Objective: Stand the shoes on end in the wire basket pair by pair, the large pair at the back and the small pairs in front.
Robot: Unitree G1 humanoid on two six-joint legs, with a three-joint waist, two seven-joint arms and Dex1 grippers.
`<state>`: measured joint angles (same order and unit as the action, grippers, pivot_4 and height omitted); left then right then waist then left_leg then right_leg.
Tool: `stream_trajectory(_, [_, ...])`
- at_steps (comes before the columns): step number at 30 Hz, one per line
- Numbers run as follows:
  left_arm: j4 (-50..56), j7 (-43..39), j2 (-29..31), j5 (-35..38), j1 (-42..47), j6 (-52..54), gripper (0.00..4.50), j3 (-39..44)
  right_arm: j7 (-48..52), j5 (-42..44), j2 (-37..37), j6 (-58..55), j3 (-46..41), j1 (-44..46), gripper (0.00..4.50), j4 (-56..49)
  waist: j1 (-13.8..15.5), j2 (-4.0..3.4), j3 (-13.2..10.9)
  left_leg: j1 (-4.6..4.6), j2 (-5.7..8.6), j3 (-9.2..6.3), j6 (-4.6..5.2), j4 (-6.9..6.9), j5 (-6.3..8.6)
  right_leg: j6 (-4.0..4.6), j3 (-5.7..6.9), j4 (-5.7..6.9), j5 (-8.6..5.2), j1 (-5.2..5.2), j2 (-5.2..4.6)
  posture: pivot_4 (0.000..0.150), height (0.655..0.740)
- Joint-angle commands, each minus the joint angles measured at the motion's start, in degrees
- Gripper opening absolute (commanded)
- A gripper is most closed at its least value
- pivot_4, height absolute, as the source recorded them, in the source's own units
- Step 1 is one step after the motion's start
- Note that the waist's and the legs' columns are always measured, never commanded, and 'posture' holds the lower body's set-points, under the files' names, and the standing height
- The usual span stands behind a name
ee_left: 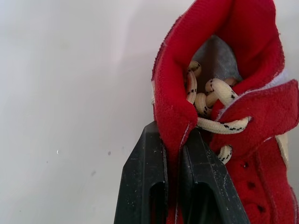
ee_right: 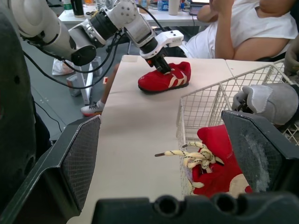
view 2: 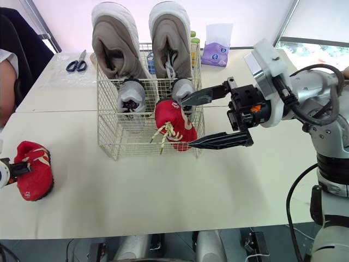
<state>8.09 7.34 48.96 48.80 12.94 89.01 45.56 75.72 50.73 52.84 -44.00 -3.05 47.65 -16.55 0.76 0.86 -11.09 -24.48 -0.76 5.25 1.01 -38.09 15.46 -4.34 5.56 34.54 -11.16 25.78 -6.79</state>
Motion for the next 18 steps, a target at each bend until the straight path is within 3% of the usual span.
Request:
stream_trajectory(1, [8.4,-2.0,1.6,-0.2,6.9,-7.2,0.05,5.0,0.3,-0.6,-0.4,1.1,-0.9,2.0,4.50,1.4,0.1,0.19,0.0,-0.04,-0.01,-0.06,-0.09,-0.02,-0.06,0.02,0.06,-0.01,0.02,-0.01,0.00,0.150,0.7400])
stream_trajectory(3, [16.9,-3.1,-2.0,2.2,13.4,-17.5,0.05,6.1,-0.6,-0.2,-1.1,0.2,-1.3,3.2,4.50,3.7,0.0,0.19,0.0,-0.04,0.00,-0.03,-0.17,-0.05,-0.10,0.07,0.07,-0.14,0.04,-0.08,-0.02,0.150,0.7400])
stream_trajectory(7, [27.0,-1.7,-10.3,7.6,21.9,-27.5,0.05,5.2,-3.0,1.3,-2.0,-3.0,-2.9,4.6,4.50,8.0,-0.1,0.23,0.1,-0.02,0.02,0.05,-0.08,-0.11,-0.05,-0.07,0.11,-0.39,0.24,-0.29,-0.06,0.150,0.7400])
stream_trajectory(11, [36.3,-2.5,-13.6,2.4,18.9,-35.4,0.05,-5.2,-5.4,5.0,-1.2,-8.1,-7.1,2.7,4.50,10.5,-0.2,0.20,0.1,0.18,-0.05,0.54,0.26,-0.09,-0.08,-0.29,0.14,-0.38,0.37,-0.33,-0.03,0.150,0.7400])
stream_trajectory(13, [38.7,-0.2,-18.8,0.7,18.6,-39.4,0.05,-11.1,-3.4,4.3,1.9,-9.9,-7.4,1.1,4.50,11.8,0.1,0.20,0.1,0.21,-0.12,0.63,0.28,-0.13,-0.10,-0.29,0.24,-0.31,0.36,-0.33,0.07,0.150,0.7400])
stream_trajectory(18, [43.3,-0.3,-23.3,-6.6,13.1,-45.6,0.05,-21.5,-3.3,3.0,5.2,-11.6,-8.9,-0.8,4.50,16.9,0.0,0.22,0.1,0.18,-0.13,0.62,0.56,-0.53,0.02,-0.38,0.33,-0.26,0.42,-0.50,0.19,0.150,0.7400])
